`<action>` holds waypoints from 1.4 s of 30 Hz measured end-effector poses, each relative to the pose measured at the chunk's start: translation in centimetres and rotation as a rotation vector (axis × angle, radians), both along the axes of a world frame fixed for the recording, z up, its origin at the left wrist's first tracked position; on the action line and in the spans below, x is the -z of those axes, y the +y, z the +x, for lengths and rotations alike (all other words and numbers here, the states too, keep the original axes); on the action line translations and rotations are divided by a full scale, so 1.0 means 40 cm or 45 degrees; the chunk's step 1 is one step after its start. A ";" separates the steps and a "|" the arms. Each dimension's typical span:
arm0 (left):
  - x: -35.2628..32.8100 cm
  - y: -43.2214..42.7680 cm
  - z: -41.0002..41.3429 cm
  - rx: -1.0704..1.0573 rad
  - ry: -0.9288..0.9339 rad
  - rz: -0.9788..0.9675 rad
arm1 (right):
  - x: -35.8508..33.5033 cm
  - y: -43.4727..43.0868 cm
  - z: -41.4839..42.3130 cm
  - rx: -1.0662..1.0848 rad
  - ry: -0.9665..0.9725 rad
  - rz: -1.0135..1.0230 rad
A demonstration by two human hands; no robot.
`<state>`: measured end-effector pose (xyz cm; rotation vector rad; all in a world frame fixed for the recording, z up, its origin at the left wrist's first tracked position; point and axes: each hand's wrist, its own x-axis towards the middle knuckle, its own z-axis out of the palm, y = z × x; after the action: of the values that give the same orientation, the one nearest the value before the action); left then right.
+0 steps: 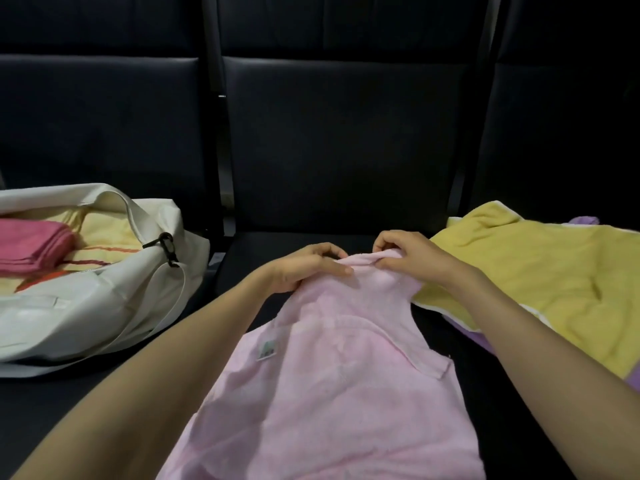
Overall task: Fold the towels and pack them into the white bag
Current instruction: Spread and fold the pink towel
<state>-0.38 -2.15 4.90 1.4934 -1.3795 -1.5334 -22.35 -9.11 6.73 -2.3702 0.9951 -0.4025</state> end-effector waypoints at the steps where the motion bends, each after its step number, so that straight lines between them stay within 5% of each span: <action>1: -0.010 0.011 0.005 0.033 -0.017 0.031 | -0.008 0.005 -0.004 0.008 -0.013 -0.015; 7: -0.069 0.080 0.049 0.204 -0.405 0.011 | -0.044 0.049 -0.033 0.069 -0.064 -0.011; 14: -0.137 0.161 0.136 0.267 -0.545 0.006 | -0.076 0.065 -0.076 0.066 0.015 0.054; 18: -0.137 0.143 0.191 0.144 -1.258 -0.212 | -0.077 0.046 -0.090 0.089 0.041 0.075; 22: -0.082 0.144 0.185 -0.305 -1.748 -0.353 | -0.023 0.030 -0.062 0.468 0.149 -0.288; 25: -0.011 0.173 0.134 -0.257 -1.674 -0.276 | 0.021 0.067 -0.030 0.440 0.308 -0.240; 31: 0.084 0.260 0.070 -0.147 -1.167 -0.245 | 0.082 0.234 -0.015 0.034 0.358 0.160; 42: 0.066 0.340 0.150 -0.202 -1.167 -0.123 | 0.140 0.288 -0.048 0.369 0.617 -0.298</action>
<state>5.64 11.46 2.25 2.3042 -1.6986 -0.6482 -24.26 2.40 1.11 -2.6012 1.5992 -0.0401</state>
